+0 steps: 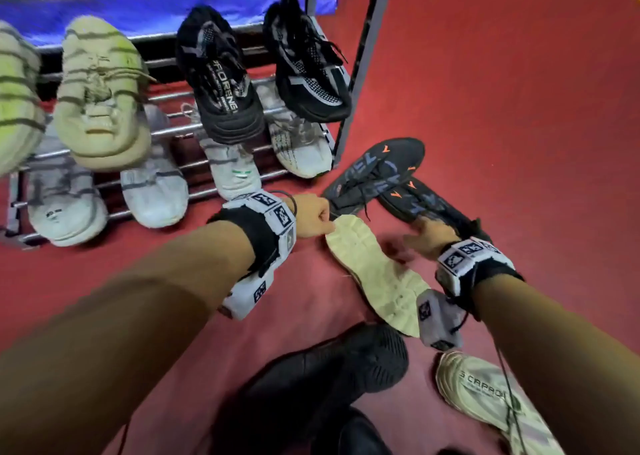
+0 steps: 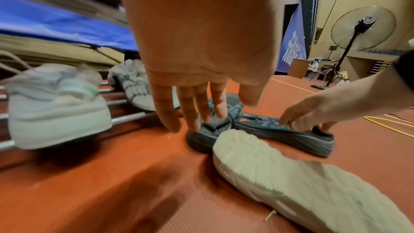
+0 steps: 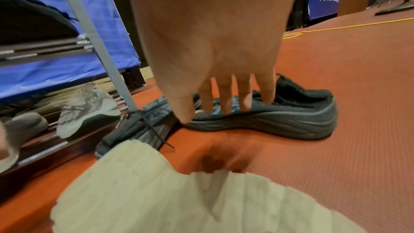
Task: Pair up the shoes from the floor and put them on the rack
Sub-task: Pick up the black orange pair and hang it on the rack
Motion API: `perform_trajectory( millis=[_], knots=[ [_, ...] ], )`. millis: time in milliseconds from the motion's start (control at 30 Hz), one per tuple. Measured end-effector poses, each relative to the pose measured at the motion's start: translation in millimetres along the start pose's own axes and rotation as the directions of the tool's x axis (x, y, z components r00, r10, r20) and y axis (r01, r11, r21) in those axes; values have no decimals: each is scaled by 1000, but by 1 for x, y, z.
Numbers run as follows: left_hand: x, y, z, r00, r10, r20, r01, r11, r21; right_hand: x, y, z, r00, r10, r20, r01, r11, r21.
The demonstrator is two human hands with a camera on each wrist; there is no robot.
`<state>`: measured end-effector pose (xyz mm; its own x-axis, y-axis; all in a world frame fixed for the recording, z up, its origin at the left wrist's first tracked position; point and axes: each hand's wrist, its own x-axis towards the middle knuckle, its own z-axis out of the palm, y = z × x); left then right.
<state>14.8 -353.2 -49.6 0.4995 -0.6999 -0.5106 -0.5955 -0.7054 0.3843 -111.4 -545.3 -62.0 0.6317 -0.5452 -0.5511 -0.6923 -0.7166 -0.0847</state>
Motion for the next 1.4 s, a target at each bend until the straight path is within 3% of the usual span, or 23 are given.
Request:
perform_trajectory(
  millis=[167,333,433,533,633,733,833,1100,1233,1400],
  knots=[
    [31,-11,24,981,-138,-134,125,987,-100,27,16,20,962,124,-244,-102,990,100],
    [65,-7,36,946,-267,-185,208,936,-284,53,35,14,925,171,-340,-132,982,135],
    [83,0,46,922,-337,-193,219,861,-458,68,50,0,930,197,-309,-156,976,153],
    [95,8,50,914,-377,-153,245,811,-531,78,56,-9,949,81,-305,-83,997,8],
    [104,18,48,922,-364,-135,262,839,-477,84,50,-5,961,11,-276,-29,998,-61],
    [111,26,45,919,-371,-133,295,871,-393,84,46,9,982,62,-179,-72,996,-47],
    [119,28,43,910,-389,-145,330,890,-315,83,52,18,990,89,-114,-105,985,-140],
    [108,13,22,944,-262,-203,218,952,-213,82,69,25,978,82,-189,-118,976,-186],
    [71,-3,9,966,-143,-214,93,969,-228,75,68,31,962,150,-228,-176,979,-98],
    [7,-34,-19,984,-37,-172,5,983,-184,63,52,38,944,282,-173,-265,957,119]
  ],
)
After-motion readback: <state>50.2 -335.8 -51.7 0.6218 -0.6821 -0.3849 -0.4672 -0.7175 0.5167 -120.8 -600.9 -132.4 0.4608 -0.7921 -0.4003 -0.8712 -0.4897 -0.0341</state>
